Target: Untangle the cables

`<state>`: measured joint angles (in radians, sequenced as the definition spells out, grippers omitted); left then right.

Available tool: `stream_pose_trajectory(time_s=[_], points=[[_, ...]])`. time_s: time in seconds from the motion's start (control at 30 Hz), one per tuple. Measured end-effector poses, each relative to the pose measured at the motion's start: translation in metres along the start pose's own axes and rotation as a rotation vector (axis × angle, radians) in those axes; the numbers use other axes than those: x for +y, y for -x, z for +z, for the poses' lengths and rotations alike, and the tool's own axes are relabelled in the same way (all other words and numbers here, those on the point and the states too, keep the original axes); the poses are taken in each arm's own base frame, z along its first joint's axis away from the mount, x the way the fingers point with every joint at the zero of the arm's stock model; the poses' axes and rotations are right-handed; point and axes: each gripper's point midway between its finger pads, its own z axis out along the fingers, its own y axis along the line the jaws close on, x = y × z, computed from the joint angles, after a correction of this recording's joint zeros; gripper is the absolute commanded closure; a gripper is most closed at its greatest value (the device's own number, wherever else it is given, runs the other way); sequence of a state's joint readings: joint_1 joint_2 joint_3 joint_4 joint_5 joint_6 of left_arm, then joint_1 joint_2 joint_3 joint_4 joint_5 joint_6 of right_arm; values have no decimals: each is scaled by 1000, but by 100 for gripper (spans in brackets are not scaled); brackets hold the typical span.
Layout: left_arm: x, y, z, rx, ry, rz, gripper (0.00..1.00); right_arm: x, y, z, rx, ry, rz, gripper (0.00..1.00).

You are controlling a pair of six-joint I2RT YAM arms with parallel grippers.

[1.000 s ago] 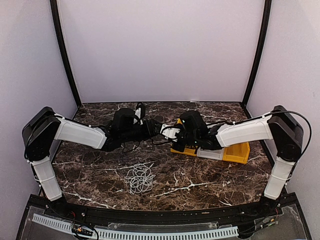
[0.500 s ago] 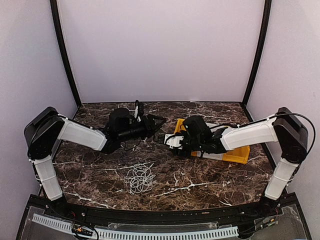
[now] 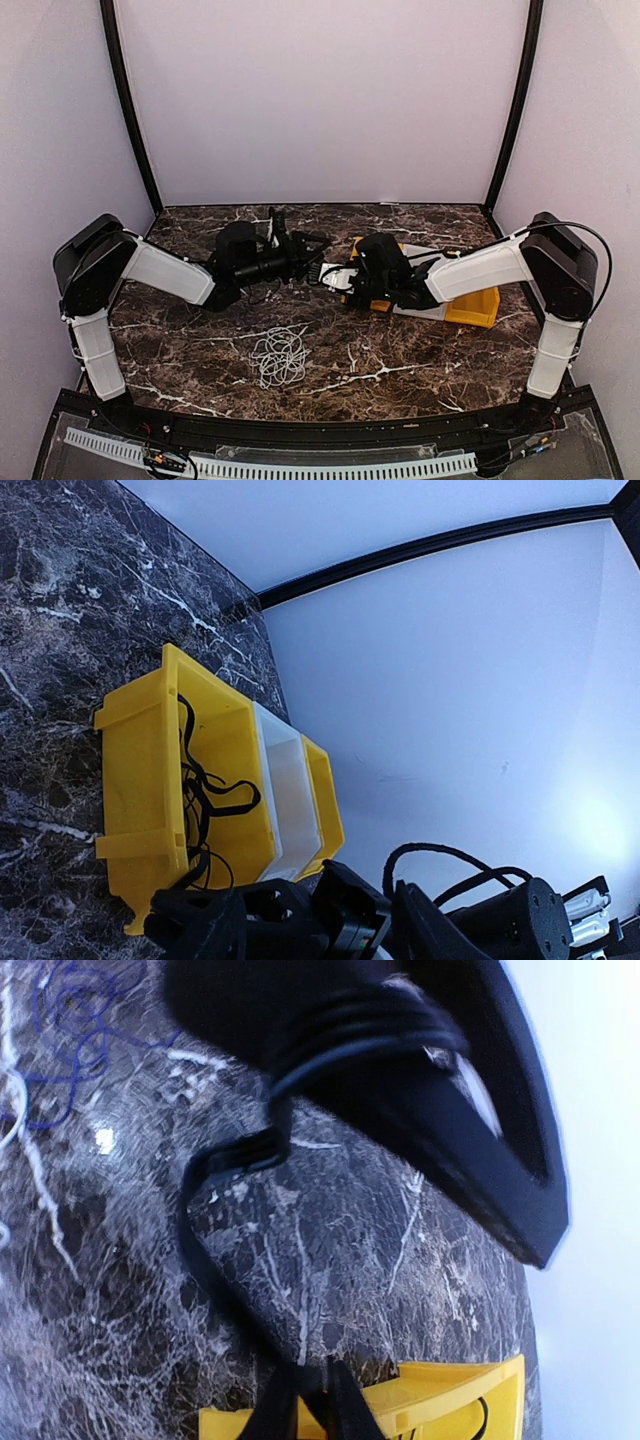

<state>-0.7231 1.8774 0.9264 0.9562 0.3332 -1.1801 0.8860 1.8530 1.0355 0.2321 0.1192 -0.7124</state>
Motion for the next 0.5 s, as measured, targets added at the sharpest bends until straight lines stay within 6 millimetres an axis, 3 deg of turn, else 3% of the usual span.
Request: stream_pose_trajectory(time_s=[0.1,0.3,0.4,0.5], points=[[0,1,0,-3,-3,-6,48,-5,3,-4,-24,-33,6,100],[0,3,-2,-12,-6,-9,42,-19,6,-35,-68,-82,15,100],[5,2,-4,-10,2,-10,40,-41,7,-49,-90,-123,35,100],[12,1,-7,-15,21,-4,38,-68,-9,-56,-74,-171,79,100]])
